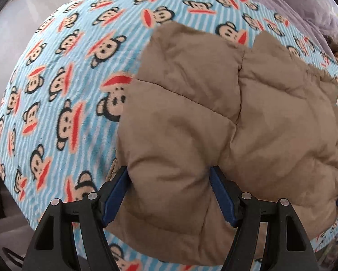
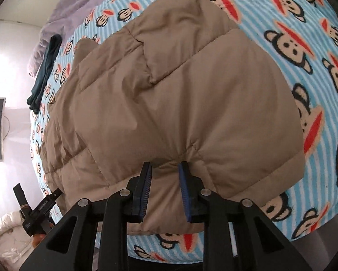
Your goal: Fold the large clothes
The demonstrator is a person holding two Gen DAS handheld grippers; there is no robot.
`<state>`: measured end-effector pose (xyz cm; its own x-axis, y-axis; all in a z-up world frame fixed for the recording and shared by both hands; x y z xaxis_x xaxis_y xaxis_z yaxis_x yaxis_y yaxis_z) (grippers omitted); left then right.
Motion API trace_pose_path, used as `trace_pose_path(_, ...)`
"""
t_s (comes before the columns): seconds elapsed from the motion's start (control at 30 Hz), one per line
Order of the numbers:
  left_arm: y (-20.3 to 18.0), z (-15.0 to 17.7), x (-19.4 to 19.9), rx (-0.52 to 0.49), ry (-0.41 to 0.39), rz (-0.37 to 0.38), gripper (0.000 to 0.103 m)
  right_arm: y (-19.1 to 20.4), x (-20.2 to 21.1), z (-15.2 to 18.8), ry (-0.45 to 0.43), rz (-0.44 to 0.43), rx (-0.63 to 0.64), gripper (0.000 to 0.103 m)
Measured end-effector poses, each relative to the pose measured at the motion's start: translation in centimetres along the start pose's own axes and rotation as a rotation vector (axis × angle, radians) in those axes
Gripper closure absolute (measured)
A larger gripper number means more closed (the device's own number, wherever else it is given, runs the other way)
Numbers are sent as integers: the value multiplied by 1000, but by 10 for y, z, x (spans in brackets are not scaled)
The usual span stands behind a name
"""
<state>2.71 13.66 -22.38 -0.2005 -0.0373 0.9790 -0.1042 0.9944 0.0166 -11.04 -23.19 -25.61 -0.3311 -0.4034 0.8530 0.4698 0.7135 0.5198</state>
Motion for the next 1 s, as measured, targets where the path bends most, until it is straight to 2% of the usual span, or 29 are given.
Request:
trace_pose_path(0.3, 0, 12, 24, 59, 0, -2, 30, 16, -16, -11, 60, 20, 79, 74)
trace_pose_path(0.43, -1, 13, 26, 17, -5, 6, 30, 30, -10, -20, 26, 53, 79, 74)
trace_pose_path(0.47, -1, 13, 26, -8, -5, 5, 26, 34, -9, -22, 12, 58, 75, 74)
trace_pose_path(0.53, -2, 11, 28, -40, -14, 14, 4, 42, 0, -22, -24, 66, 65, 74)
trace_pose_path(0.63, -1, 5, 28, -110, -39, 17, 1, 63, 6, -19, -65, 84, 67, 74)
trace_pose_path(0.73, 3, 1, 22, -157, -22, 25, 1, 84, 2, -12, -77, 93, 82, 73)
trace_pose_path(0.8, 6, -2, 21, -174, -20, 31, 1, 100, -6, -5, -66, 89, 89, 68)
trace_pose_path(0.87, 9, -6, 19, -192, -15, 50, 1, 113, -14, 2, -62, 89, 99, 51)
trace_pose_path(0.93, 11, -9, 16, -208, -12, 67, 1, 126, -23, 10, -56, 97, 112, 44)
trace_pose_path(1.0, 12, -12, 12, -223, -7, 83, 1, 138, -29, 18, -51, 112, 121, 41)
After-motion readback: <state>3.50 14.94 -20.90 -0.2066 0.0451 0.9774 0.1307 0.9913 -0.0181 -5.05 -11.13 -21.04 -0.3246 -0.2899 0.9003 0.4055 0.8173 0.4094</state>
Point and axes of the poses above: each gripper's, at about its wrist camera, not at the fingertips, and x roughly against the way its jaws point, y to its left, z to its underside, the point moved 10 cm from there along -x, roughly the way its jaws point, and after that the axes turned 9 degrees about x, right-handed, at the moved point
